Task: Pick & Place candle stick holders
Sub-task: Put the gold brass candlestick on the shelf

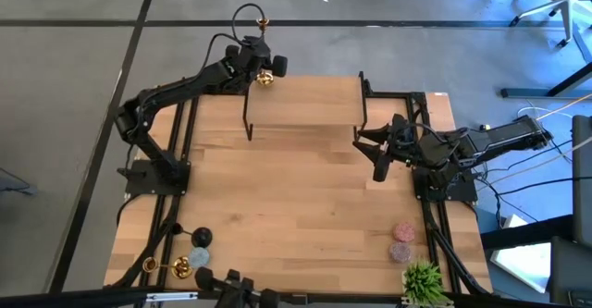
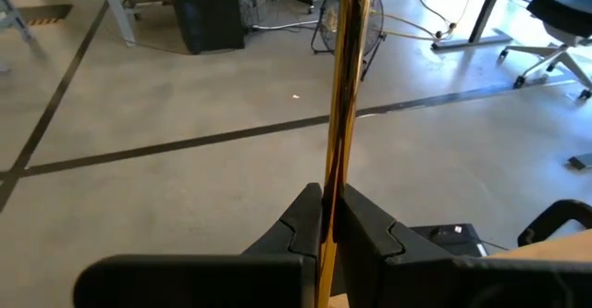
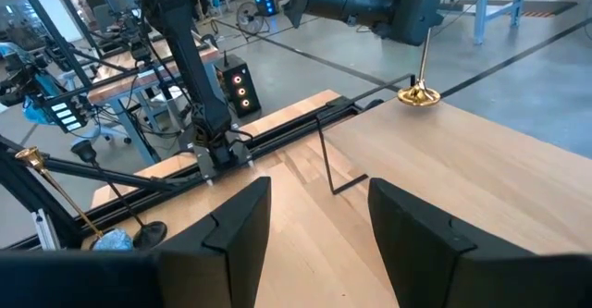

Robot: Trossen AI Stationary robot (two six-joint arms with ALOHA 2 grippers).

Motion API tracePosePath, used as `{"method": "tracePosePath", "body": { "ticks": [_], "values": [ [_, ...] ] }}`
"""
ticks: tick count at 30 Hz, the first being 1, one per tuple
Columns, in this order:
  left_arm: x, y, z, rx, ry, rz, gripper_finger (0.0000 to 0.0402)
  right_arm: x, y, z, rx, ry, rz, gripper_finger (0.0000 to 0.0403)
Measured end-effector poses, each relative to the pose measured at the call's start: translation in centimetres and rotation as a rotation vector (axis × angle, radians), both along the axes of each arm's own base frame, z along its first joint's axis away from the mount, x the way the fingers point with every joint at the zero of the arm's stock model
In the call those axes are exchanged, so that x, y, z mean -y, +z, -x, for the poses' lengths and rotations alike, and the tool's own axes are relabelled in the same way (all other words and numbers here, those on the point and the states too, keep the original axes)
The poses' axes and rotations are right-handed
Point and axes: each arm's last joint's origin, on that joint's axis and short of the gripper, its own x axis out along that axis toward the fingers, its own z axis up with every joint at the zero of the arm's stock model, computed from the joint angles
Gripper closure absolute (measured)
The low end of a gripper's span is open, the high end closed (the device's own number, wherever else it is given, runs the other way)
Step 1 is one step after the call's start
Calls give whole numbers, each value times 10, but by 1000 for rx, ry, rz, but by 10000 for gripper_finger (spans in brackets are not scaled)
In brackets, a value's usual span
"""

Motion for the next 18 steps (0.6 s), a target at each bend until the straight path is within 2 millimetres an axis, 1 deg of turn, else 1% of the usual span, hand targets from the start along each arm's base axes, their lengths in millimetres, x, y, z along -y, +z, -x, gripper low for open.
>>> {"method": "tracePosePath", "body": {
  "ticks": [13, 18],
  "values": [
    [-2, 0, 2, -7, -1, 5, 389, 0, 0, 0, 0, 0, 0, 215],
    [-2, -5, 1, -35, -2, 23, 389, 0, 0, 0, 0, 0, 0, 215]
  ]
}}
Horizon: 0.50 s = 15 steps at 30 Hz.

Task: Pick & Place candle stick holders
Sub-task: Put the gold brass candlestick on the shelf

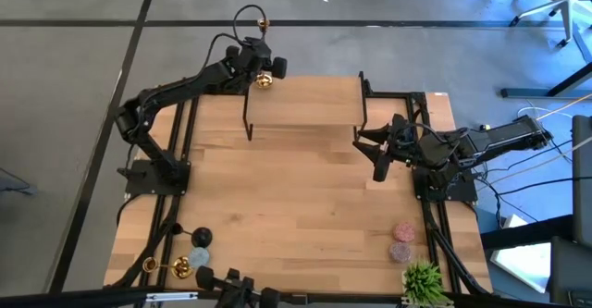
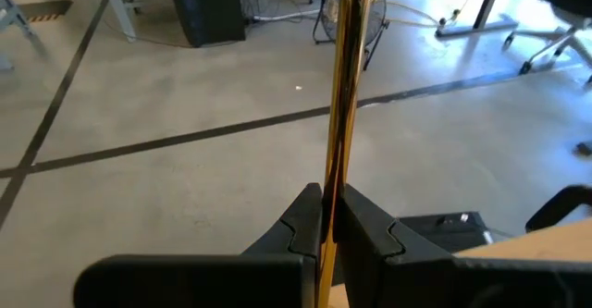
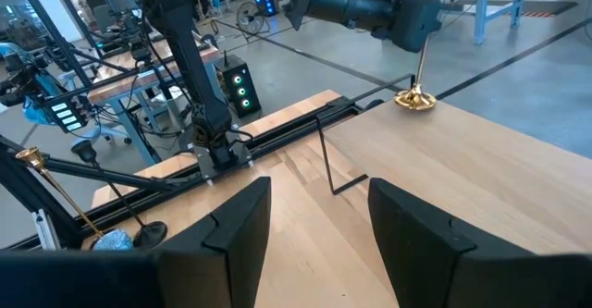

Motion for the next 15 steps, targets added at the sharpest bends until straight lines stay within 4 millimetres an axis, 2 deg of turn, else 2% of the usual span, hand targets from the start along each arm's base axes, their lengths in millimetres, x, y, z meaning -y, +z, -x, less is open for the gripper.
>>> {"method": "tracePosePath", "body": {
  "ticks": [15],
  "values": [
    [-3, -4, -4, 9, 3, 0, 380, 0, 0, 0, 2, -1, -7, 215]
  ]
}}
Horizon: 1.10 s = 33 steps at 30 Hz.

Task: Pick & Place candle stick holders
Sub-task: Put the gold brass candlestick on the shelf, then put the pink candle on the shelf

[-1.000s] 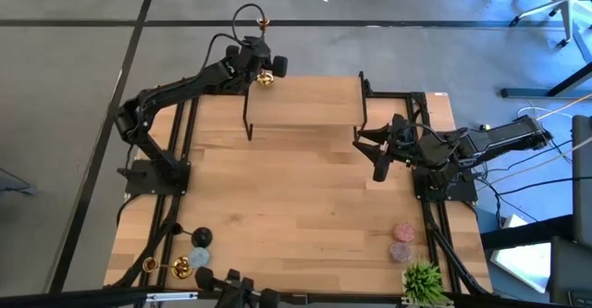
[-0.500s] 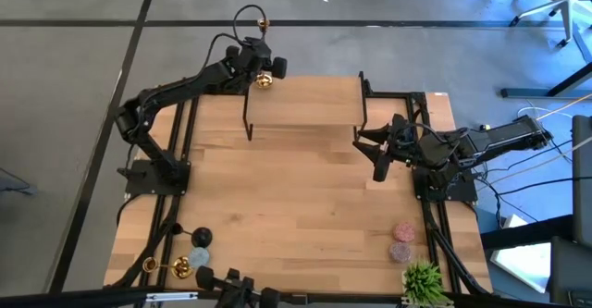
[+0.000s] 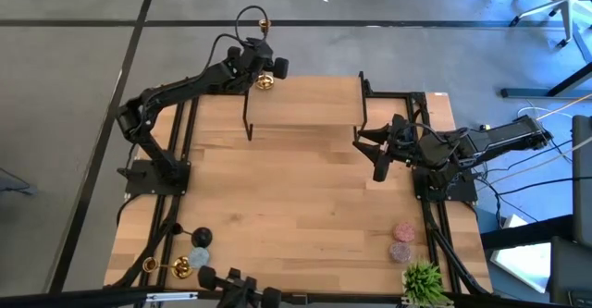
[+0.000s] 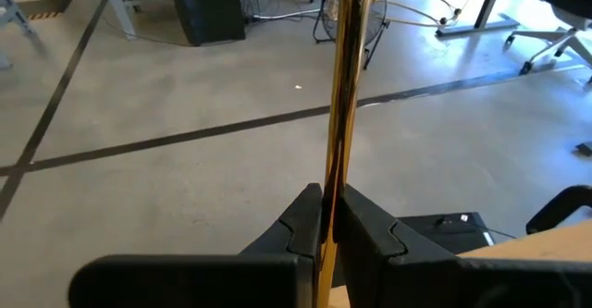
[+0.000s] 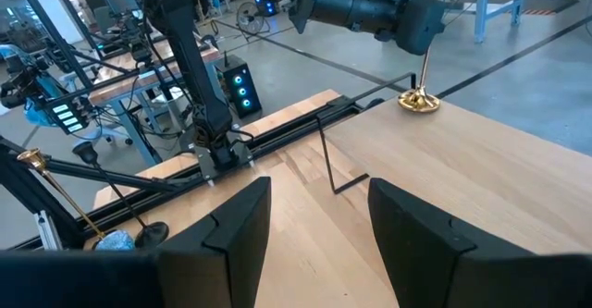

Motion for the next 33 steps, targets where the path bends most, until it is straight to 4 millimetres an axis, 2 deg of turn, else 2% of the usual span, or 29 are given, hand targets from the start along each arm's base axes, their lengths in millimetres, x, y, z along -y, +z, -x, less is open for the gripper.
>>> {"method": "tracePosePath", "body": {
  "ticks": [13, 19, 25, 33],
  "values": [
    [5, -7, 2, -42, -29, 87, 361, 0, 0, 0, 0, 0, 0, 215],
    [12, -8, 1, -60, -46, 103, 334, 0, 0, 0, 0, 0, 1, 215],
    [18, 3, 8, -44, -28, 81, 296, 0, 0, 0, -3, -1, 2, 215],
    [32, 19, 28, -9, 2, 120, 246, 0, -1, 0, -6, -1, 3, 215]
  ]
}}
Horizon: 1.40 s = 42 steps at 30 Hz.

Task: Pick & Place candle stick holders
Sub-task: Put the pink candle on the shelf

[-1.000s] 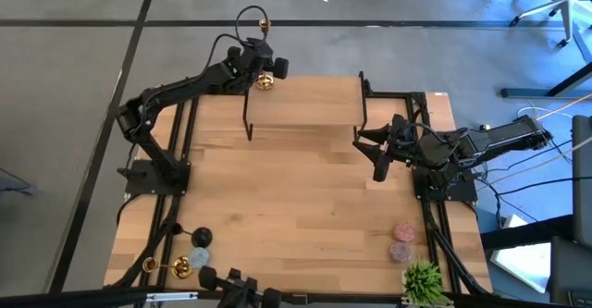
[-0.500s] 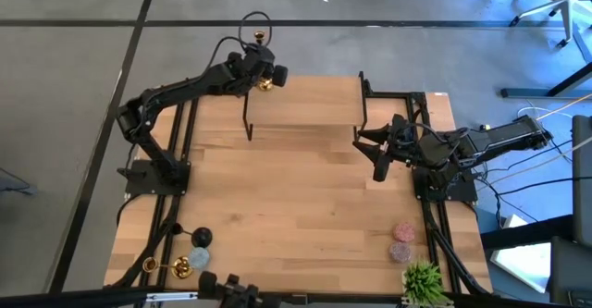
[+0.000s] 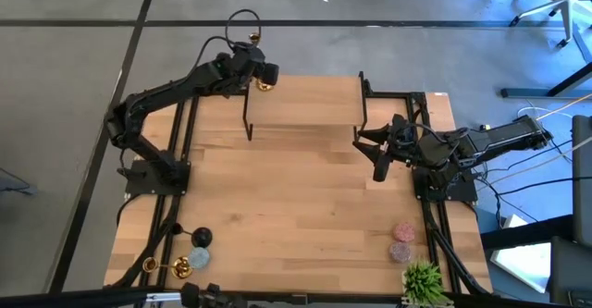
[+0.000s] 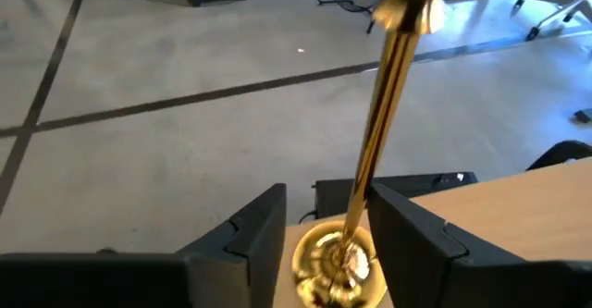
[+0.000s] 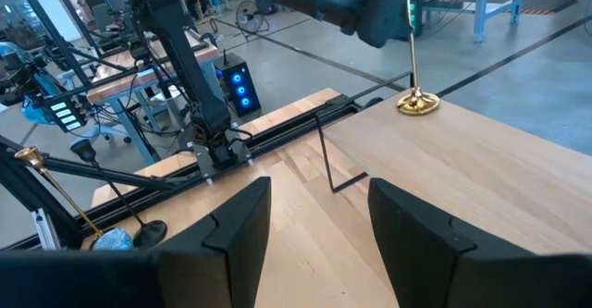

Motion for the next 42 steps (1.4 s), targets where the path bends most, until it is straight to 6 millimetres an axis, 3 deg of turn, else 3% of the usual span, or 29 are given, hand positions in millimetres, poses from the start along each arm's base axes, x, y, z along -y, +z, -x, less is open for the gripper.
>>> {"method": "tracePosePath", "body": {
  "ticks": [8, 18, 27, 36, 42],
  "values": [
    [11, 8, 7, 39, -53, 49, 208, 0, 0, 0, -4, 1, 10, 215],
    [21, 5, -1, 143, -235, 205, 204, 0, 0, 0, -2, 1, 5, 215],
    [33, 6, -11, 377, -492, 506, 203, 0, 0, 0, -1, 1, 2, 215],
    [74, 6, -30, 447, -793, 768, 203, 0, 0, 0, -1, 0, 0, 215],
    [113, 7, -45, 380, -958, 739, 203, 0, 0, 0, -4, 1, 1, 215]
  ]
}}
